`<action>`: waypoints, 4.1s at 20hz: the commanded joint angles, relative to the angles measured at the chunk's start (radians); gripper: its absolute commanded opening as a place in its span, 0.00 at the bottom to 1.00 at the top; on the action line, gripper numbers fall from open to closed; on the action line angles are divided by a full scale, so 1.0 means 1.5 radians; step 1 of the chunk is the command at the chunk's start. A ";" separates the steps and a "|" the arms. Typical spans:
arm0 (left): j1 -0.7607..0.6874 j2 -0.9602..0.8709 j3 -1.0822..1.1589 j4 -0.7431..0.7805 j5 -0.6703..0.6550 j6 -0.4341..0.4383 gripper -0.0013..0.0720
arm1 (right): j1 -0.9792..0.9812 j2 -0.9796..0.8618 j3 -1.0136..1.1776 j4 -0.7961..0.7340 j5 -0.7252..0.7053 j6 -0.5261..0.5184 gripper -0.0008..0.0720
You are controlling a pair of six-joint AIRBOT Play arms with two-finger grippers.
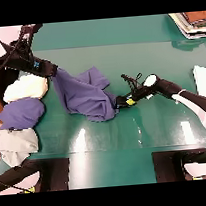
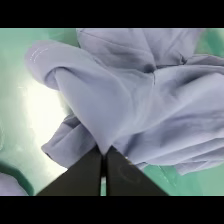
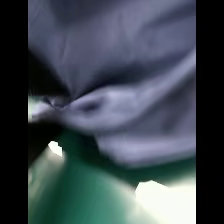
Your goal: Fold the shirts.
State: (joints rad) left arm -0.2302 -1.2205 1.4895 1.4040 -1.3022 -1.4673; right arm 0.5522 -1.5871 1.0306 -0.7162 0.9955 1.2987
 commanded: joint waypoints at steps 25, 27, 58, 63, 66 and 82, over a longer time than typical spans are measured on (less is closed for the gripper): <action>0.000 0.269 0.417 -0.223 0.181 -0.010 0.05 | -0.313 0.475 0.624 -0.248 0.229 0.046 0.04; 0.000 0.262 0.398 -0.177 0.174 -0.005 0.05 | -0.313 0.427 0.674 -0.257 0.288 0.073 0.04; 0.053 -0.236 0.106 0.111 0.126 -0.096 0.69 | -0.301 -0.097 0.556 -0.252 0.204 0.076 0.54; 0.085 -0.110 -0.054 0.065 0.017 -0.099 0.69 | -0.330 0.069 0.350 -0.251 0.238 0.039 0.54; 0.085 -0.006 -0.257 -0.040 0.029 -0.099 0.69 | -0.335 0.168 0.213 -0.250 0.238 0.028 0.54; 0.045 0.130 -0.699 -0.478 0.358 -0.030 0.69 | -0.335 0.423 0.024 -0.250 0.174 0.021 0.53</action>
State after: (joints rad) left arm -0.1303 -1.0241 0.4664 0.7376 -0.8593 -1.5276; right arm 0.0505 -0.9844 1.0740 -1.0916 1.2598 1.3266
